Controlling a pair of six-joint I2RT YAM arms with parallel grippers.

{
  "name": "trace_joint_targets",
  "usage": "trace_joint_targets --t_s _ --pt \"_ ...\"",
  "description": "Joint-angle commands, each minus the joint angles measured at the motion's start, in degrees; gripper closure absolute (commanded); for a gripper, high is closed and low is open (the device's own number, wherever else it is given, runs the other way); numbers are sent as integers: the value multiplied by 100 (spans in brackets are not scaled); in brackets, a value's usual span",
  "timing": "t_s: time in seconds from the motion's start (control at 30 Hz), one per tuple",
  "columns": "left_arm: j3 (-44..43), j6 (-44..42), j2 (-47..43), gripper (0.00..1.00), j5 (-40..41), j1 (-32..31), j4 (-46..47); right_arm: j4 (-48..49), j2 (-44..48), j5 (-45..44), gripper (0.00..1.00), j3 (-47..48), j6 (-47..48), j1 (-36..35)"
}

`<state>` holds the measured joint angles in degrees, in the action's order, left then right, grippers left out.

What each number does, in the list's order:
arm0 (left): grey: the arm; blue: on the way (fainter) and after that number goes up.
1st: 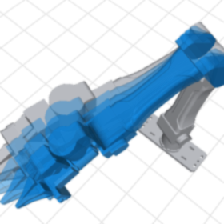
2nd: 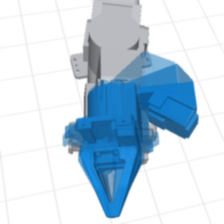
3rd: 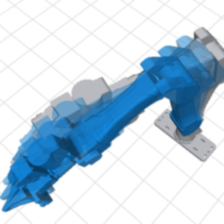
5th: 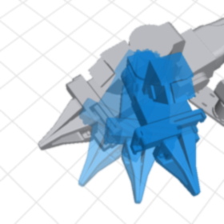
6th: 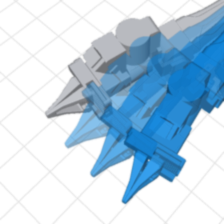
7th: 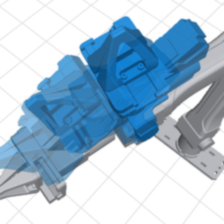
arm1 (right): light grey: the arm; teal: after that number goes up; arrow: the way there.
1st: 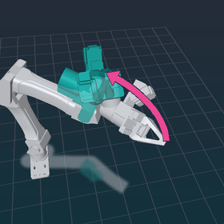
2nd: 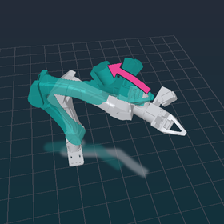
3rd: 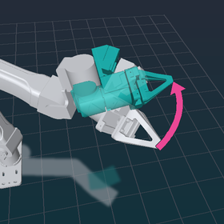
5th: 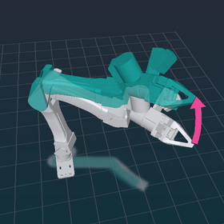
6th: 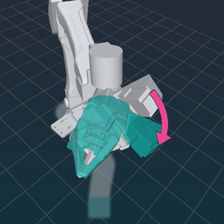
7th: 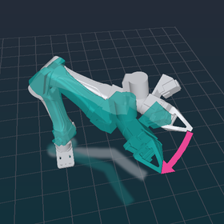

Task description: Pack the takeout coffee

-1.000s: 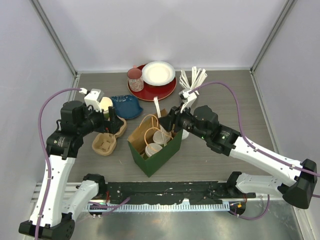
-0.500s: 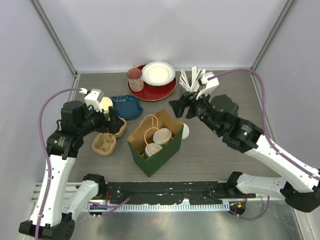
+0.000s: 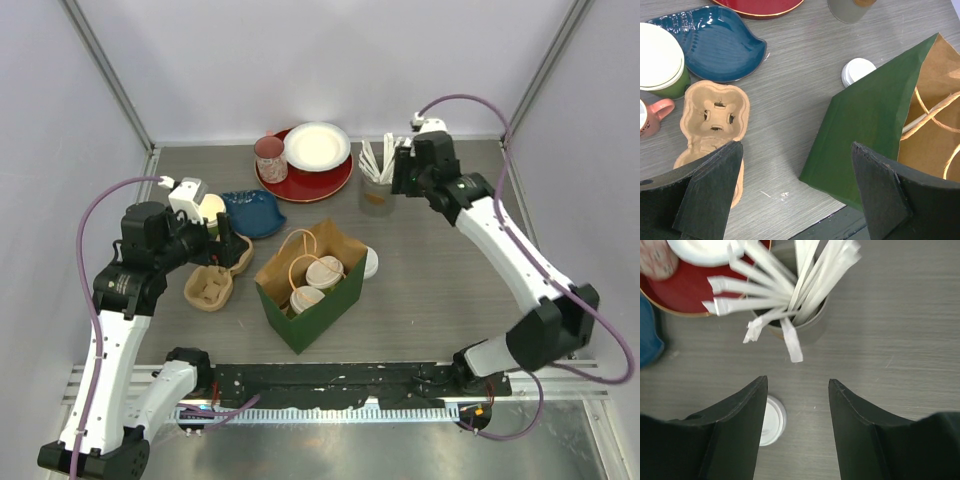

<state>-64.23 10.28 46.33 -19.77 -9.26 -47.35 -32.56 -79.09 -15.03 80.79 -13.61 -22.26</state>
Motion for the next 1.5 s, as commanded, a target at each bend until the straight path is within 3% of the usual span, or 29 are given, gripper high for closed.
trace_joint_targets --t_s 0.0,0.27,0.43,0.77,0.9,1.07,1.2,1.27,1.47 --pt "-64 18 -71 7 -124 20 174 196 -570 624 42 -20 428 37" --pt "-29 26 -54 7 -159 20 183 399 -1433 694 45 401 622 231" --pt "-37 0 -53 7 -124 20 174 399 -1785 720 56 648 736 240" --pt "-2 -35 -36 7 -132 29 183 425 -1908 896 56 991 754 240" --pt "16 -44 -36 7 -150 20 191 164 -2101 827 76 1236 798 249" --pt "33 -97 -62 7 -133 20 156 65 -2058 712 91 1246 851 240" --pt "33 -97 -71 7 -159 20 165 -128 -1996 659 92 1386 930 257" --pt "51 -88 -62 7 -159 29 182 -294 -2049 685 99 1526 1000 249" --pt "24 -97 -80 7 -159 20 156 -882 -1865 431 99 2203 1140 249"
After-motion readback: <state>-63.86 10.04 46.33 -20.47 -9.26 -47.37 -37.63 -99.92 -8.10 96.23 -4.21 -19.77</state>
